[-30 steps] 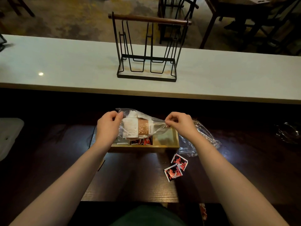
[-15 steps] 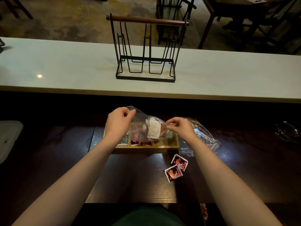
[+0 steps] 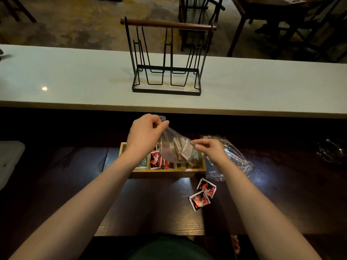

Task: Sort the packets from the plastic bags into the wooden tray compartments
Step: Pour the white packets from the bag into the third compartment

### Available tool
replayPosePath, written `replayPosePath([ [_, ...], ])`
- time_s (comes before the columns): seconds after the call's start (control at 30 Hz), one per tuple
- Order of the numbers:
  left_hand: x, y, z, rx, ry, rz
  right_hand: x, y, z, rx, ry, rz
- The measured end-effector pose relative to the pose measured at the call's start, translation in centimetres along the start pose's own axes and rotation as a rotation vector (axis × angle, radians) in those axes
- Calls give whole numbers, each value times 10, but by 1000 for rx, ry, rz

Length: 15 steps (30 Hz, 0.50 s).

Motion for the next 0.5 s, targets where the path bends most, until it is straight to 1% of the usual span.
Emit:
replayPosePath([
  [0.17, -2, 20, -7, 30, 5, 6, -3, 1, -3, 38, 24, -122],
  [0.37, 0, 19, -15, 4, -9, -20, -7, 6, -2, 104, 54, -222],
  [0.5, 2, 22, -19, 3, -26, -23, -6, 4, -6, 94, 60, -254],
])
Point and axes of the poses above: each hand's wrist, its own z-axis away from the middle knuckle, its own x-axis out of the palm, y = z × x, the point moved 10 cm from there along -z, towards the middle knuckle, and after that the axes turned 9 degrees about y, right-handed, at the moved point
